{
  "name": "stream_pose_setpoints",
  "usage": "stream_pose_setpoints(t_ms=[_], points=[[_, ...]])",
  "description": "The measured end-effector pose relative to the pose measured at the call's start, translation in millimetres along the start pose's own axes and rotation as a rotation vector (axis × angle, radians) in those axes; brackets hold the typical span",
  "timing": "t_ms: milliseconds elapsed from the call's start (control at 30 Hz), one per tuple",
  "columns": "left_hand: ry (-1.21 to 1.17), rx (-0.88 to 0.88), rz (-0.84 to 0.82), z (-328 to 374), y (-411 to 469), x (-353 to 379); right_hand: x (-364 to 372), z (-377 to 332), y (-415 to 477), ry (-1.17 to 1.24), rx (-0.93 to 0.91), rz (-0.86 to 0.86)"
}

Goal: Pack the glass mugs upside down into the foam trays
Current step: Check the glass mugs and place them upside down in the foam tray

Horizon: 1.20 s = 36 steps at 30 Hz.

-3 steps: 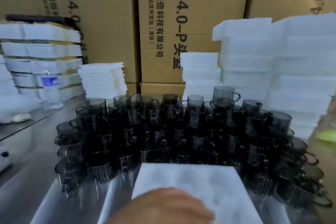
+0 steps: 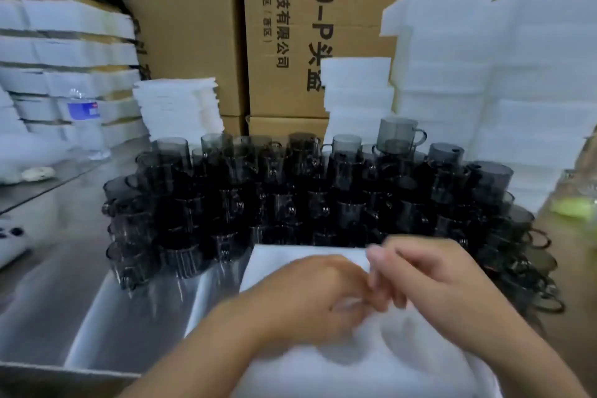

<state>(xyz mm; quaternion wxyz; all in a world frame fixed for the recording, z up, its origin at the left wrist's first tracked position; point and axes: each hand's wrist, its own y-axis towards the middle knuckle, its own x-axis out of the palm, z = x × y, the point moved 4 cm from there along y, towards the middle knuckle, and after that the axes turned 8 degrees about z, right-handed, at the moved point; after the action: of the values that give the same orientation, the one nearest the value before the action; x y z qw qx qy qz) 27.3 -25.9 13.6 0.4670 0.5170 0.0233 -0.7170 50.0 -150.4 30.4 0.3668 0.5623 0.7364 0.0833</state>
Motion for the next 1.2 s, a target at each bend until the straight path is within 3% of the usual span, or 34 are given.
stream_pose_setpoints(t_ms=[100, 233, 533, 733, 933, 1067, 1200], points=[[-0.092, -0.230, 0.059, -20.2, -4.9, -14.3, 34.5, 1.9, 19.4, -0.103, 0.111, 0.023], [-0.346, -0.322, 0.109, -33.6, -17.2, -11.1, 34.4, 17.3, 11.5, -0.118, 0.162, 0.024], [-0.524, -0.420, 0.204, -45.0, -17.5, -13.0, 38.1, 14.3, 6.3, -0.131, 0.125, 0.065], [-0.407, -0.426, 0.207, -47.2, -15.7, -10.7, 38.2, 17.5, 8.7, -0.145, 0.129, 0.089], [0.054, -0.262, 0.273, -40.0, -15.8, -10.2, 38.4, 19.5, 10.7, -0.168, 0.108, 0.108], [0.070, -0.253, 0.281, -39.9, -16.5, -9.1, 37.6, 17.2, 11.3, -0.199, 0.111, 0.104], [-0.081, -0.344, 0.268, -41.5, -17.3, -10.1, 37.4, 17.6, 10.7, -0.188, 0.117, 0.100]])
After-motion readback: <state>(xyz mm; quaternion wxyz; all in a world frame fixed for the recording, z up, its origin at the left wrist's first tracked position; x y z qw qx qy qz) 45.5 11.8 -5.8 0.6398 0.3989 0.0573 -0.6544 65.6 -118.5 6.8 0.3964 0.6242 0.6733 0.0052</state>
